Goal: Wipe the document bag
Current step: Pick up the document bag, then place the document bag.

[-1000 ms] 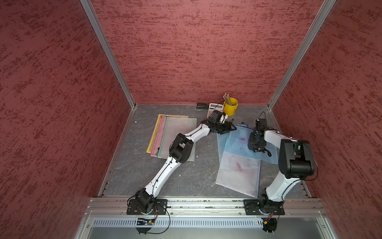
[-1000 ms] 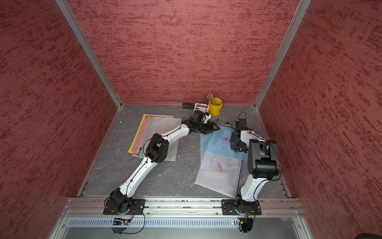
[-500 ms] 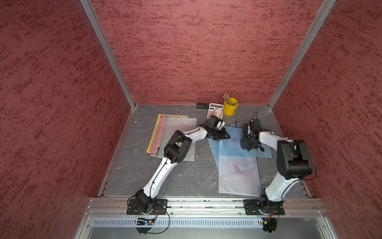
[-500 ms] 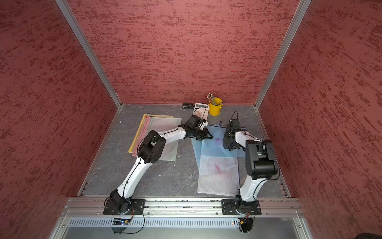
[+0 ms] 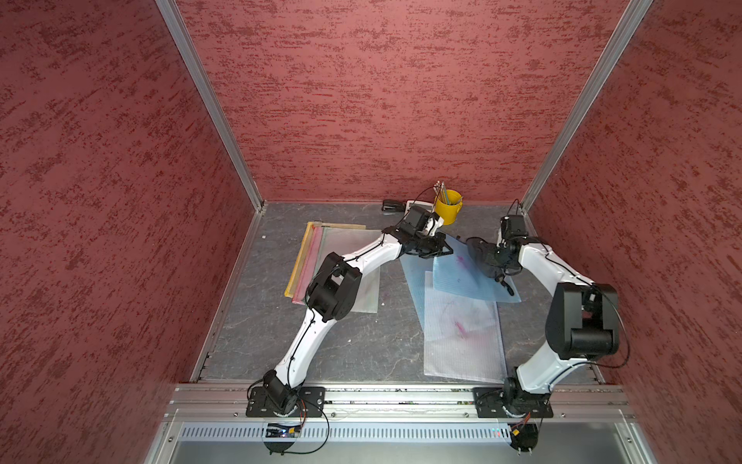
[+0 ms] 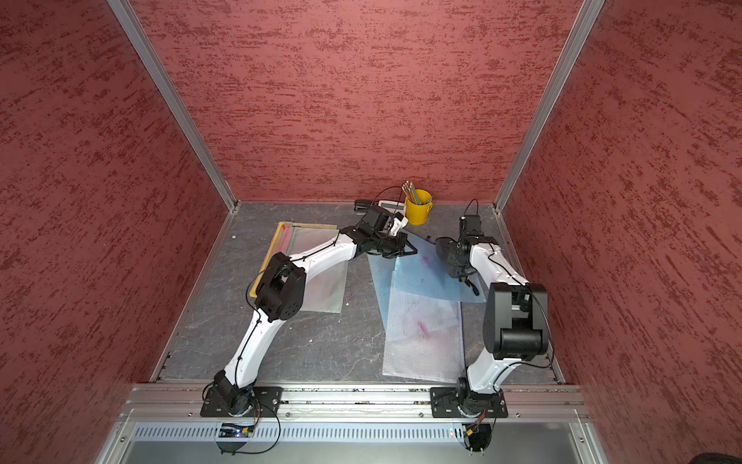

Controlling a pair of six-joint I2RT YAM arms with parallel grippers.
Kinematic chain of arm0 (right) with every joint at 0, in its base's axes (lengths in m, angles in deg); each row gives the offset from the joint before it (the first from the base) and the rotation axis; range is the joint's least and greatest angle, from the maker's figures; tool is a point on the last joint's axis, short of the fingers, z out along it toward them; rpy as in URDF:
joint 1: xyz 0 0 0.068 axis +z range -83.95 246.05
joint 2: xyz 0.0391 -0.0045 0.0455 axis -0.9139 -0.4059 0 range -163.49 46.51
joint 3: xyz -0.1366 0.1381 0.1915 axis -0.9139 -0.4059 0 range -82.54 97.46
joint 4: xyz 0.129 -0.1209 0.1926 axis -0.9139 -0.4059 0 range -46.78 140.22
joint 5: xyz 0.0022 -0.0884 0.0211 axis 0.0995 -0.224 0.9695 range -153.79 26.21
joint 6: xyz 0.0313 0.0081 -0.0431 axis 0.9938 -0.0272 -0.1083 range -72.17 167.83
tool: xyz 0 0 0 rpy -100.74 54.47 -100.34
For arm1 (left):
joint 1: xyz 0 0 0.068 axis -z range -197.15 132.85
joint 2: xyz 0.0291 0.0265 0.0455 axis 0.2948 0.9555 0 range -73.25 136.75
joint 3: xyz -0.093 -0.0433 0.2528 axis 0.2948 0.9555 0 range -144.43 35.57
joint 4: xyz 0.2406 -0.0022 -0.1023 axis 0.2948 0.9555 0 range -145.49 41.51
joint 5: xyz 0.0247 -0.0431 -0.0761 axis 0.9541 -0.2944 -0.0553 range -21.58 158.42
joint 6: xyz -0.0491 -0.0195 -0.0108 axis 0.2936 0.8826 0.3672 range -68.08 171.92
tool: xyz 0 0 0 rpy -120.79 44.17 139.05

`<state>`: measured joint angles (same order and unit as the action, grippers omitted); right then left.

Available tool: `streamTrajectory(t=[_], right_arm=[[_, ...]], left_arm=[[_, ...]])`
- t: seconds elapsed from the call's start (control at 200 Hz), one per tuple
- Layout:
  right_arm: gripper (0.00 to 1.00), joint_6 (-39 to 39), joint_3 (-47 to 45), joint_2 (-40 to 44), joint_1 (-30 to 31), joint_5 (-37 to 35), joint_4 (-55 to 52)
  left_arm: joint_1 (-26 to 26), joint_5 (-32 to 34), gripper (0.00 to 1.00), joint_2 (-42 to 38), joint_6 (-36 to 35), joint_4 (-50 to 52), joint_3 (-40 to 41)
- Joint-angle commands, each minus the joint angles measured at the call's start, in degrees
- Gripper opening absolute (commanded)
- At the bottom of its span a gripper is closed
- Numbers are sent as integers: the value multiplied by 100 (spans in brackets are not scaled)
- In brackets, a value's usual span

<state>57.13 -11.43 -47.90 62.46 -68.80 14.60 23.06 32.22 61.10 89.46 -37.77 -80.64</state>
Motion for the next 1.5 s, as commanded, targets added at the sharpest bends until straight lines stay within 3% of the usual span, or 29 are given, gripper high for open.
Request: streamTrajectory(t=[0.0, 0.12, 0.336, 0.496, 0.636, 0.701, 0.776, 0.812, 0.972, 1.182, 1.368, 1.493], right_arm=[[0, -303, 655, 507, -46, -438, -398], [0, -259, 821, 791, 51, -3, -689], [0, 272, -25, 1534, 1130, 400, -574], [0, 1020, -1222, 1971, 2150, 807, -22], [0, 1462, -2278, 2046, 2300, 1300, 724], [0, 1453, -2579, 1983, 2316, 1371, 942], [0, 1371, -2759, 1828, 2319, 1397, 1104], [0, 1335, -2783, 1744, 2320, 1371, 1119], [0, 1106, -2724, 1545, 2319, 1120, 1048], [0, 925, -2526, 1144, 2319, 1156, 956], [0, 899, -2368, 769, 2319, 1126, 917], [0, 877, -2228, 479, 2319, 1050, 881]], left_arm=[[-25, 768, 0, -1085, 80, 38, 514], [-170, 1865, 0, -2591, 673, -573, 2586], [110, 3612, 0, -4362, 2002, -1184, 5402], [737, 4666, 0, -4880, 3027, -962, 6395], [1349, 5174, 0, -4907, 3516, -344, 6489], [1507, 5089, 0, -4863, 3579, -178, 6505], [1619, 4884, 35, -4834, 3496, -30, 6530], [1633, 4742, 46, -4830, 3378, -74, 6579], [1299, 3624, 66, -4760, 2402, -279, 6795], [526, 2548, 71, -4184, 522, 160, 6540], [-153, 1577, 72, -3862, -372, -110, 6585], [-461, 1239, 73, -3708, -983, 271, 6365]])
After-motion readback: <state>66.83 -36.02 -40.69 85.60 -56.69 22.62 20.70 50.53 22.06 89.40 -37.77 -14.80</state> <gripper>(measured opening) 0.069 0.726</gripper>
